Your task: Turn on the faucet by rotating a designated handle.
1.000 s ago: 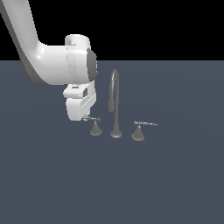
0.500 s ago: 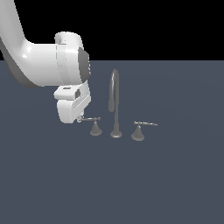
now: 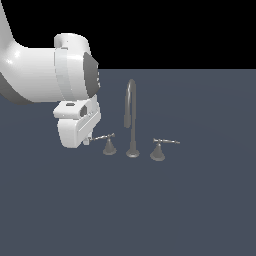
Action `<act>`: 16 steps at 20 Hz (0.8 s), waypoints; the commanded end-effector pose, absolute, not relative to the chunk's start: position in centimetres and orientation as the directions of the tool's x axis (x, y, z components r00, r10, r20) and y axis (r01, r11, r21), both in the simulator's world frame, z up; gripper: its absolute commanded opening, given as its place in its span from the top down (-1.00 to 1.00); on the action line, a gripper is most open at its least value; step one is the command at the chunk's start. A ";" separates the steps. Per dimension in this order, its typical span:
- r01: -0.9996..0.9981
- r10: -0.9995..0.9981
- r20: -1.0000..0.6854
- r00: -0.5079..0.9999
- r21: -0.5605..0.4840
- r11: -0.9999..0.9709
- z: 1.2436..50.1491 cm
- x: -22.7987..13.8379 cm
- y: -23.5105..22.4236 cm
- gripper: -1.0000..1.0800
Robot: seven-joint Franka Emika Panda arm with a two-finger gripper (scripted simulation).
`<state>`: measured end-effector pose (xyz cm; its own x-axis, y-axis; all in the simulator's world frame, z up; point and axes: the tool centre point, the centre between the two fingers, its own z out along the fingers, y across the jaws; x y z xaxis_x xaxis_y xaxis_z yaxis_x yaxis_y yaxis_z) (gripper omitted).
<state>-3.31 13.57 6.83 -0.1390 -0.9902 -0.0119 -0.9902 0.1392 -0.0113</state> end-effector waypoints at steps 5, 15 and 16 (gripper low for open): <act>-0.988 -0.988 -0.008 -0.151 -0.007 0.151 6.7 -4.3 12.2 1.00; -0.985 -0.985 0.000 -0.170 0.000 0.170 6.5 -6.9 7.8 1.00; -0.985 -0.985 0.000 -0.170 0.000 0.170 6.5 -6.9 7.8 1.00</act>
<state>-6.72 11.00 6.84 -0.1193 -0.9928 -0.0133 -0.9928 0.1194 -0.0073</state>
